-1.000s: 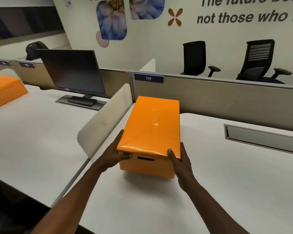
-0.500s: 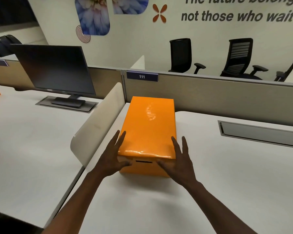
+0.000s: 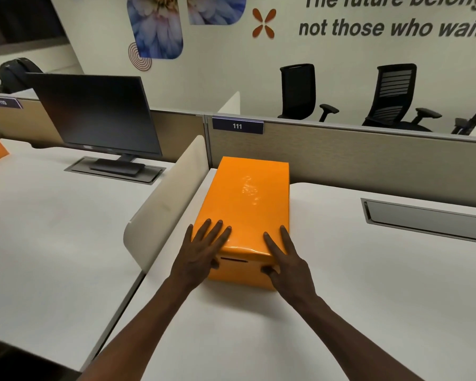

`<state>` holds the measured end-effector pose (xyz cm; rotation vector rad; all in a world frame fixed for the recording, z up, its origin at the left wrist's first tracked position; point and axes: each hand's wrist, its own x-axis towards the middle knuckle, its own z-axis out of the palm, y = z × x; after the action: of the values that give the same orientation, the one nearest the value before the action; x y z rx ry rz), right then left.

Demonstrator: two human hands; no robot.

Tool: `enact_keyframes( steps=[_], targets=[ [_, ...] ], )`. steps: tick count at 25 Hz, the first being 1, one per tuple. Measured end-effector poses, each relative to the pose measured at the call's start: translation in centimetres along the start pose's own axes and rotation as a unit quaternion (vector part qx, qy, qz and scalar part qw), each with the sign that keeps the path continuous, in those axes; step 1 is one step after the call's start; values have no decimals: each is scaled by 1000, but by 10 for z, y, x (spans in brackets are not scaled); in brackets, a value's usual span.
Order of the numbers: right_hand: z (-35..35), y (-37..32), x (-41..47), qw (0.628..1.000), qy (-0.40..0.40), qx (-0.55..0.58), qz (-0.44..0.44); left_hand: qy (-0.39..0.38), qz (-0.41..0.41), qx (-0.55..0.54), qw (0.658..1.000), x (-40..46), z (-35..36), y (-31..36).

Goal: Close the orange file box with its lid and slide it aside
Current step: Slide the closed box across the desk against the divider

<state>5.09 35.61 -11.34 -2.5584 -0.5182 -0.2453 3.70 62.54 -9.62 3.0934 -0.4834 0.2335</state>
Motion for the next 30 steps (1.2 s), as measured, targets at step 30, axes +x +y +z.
enact_keyframes(
  steps=[30],
  targets=[
    [31, -51, 76, 976, -134, -128, -111, -25, 15, -3, 1000, 8, -3, -65]
  ],
)
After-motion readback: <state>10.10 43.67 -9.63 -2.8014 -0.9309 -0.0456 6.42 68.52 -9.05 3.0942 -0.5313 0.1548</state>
